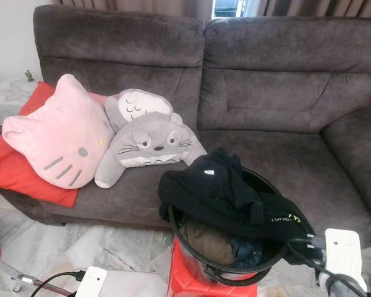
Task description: Hang hanger
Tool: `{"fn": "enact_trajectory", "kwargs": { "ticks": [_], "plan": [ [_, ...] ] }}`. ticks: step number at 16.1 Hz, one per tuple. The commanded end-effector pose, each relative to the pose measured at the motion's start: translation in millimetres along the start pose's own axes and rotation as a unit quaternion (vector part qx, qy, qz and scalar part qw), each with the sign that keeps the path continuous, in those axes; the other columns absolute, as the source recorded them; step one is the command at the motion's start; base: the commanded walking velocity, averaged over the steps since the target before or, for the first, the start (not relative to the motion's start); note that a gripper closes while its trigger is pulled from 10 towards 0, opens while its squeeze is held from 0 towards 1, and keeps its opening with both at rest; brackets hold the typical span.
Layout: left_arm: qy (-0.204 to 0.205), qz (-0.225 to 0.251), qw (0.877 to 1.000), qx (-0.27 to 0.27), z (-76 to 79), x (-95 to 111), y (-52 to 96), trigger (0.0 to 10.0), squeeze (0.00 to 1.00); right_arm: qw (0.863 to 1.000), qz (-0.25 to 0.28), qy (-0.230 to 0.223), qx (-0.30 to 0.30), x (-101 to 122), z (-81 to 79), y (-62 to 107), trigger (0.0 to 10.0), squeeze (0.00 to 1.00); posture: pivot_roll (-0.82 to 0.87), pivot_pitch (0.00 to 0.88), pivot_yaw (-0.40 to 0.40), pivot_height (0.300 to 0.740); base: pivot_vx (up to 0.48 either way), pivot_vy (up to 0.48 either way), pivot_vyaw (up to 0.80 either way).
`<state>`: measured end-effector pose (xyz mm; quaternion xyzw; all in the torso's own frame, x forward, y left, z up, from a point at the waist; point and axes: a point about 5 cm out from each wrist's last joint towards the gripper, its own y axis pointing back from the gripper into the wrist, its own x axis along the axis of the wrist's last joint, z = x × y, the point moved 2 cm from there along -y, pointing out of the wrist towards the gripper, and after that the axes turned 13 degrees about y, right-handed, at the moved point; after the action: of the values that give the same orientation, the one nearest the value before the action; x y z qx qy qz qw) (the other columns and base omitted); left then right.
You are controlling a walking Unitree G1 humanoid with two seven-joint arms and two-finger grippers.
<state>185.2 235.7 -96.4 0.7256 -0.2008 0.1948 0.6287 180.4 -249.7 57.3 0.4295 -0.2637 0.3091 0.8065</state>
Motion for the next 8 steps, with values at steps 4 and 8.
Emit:
{"fn": "enact_trajectory", "kwargs": {
  "ticks": [4,8],
  "plan": [
    [-0.004,-0.003,1.000,0.000,-1.7,-2,0.5,10.0,0.00,0.986,0.145,-0.040,-0.067,44,21.2,10.0,10.0,1.00,-0.17,0.000,-0.016,0.740,0.000,0.000,0.00],
    [-0.002,-0.001,1.000,0.003,-2.1,-2,0.5,10.0,0.00,0.962,0.262,-0.059,-0.038,90,13.9,13.8,10.0,0.00,-0.17,0.000,-0.013,0.740,0.000,0.000,0.00]
  ]
}}
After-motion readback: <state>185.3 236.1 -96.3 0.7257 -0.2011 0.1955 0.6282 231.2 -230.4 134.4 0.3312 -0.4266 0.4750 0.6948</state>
